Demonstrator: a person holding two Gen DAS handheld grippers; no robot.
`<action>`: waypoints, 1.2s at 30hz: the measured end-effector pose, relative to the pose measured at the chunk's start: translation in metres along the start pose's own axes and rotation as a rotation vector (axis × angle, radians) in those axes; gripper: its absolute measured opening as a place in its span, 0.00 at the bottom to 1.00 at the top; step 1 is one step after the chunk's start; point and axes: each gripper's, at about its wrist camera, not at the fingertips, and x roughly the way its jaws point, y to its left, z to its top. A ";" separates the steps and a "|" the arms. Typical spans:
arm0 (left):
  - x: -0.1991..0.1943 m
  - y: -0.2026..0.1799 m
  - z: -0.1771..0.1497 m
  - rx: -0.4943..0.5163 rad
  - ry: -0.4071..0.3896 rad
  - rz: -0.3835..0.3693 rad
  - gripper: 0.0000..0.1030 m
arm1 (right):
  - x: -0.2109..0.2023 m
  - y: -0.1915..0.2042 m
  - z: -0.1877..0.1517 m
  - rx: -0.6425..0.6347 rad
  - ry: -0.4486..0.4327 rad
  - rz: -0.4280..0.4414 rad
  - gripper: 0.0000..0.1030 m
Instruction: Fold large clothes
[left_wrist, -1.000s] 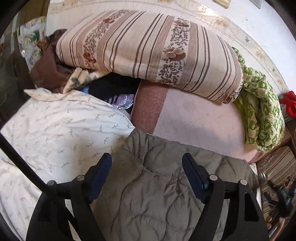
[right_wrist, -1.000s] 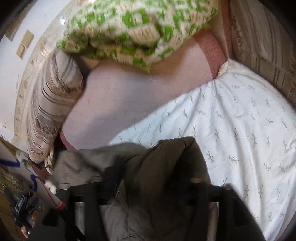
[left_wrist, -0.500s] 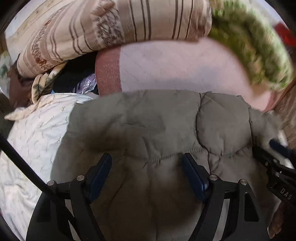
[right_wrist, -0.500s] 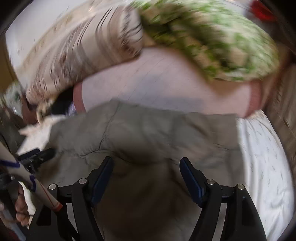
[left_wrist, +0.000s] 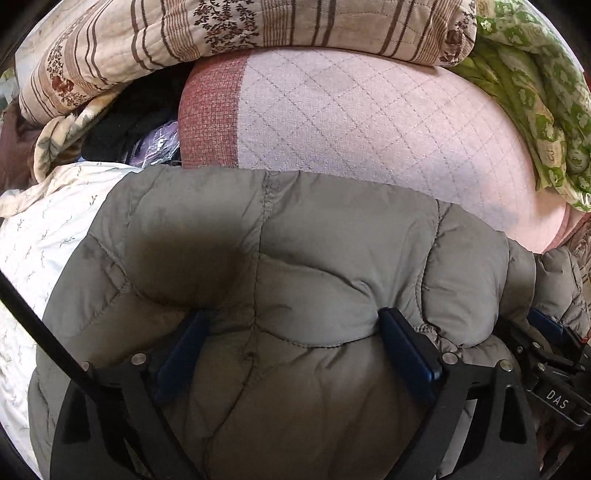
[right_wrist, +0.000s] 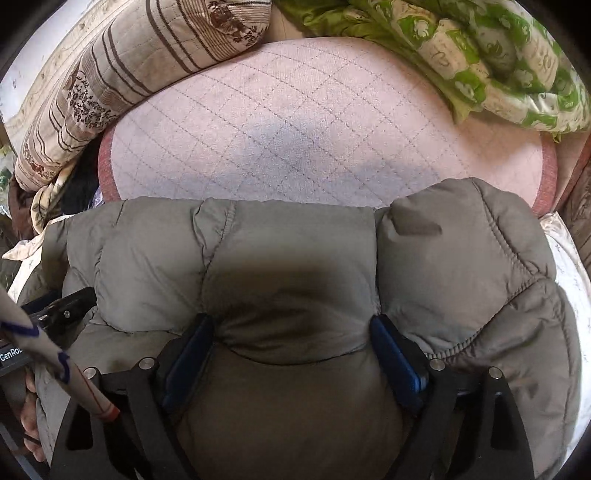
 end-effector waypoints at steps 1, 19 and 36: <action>0.001 0.000 0.000 0.000 -0.001 0.003 0.93 | 0.001 0.000 -0.001 0.002 -0.001 0.003 0.88; -0.119 0.039 -0.018 0.059 -0.112 0.111 0.90 | -0.069 0.001 -0.005 0.079 -0.020 -0.019 0.87; -0.125 0.129 -0.089 -0.160 0.019 0.097 0.91 | -0.099 -0.059 -0.084 0.112 0.004 -0.227 0.92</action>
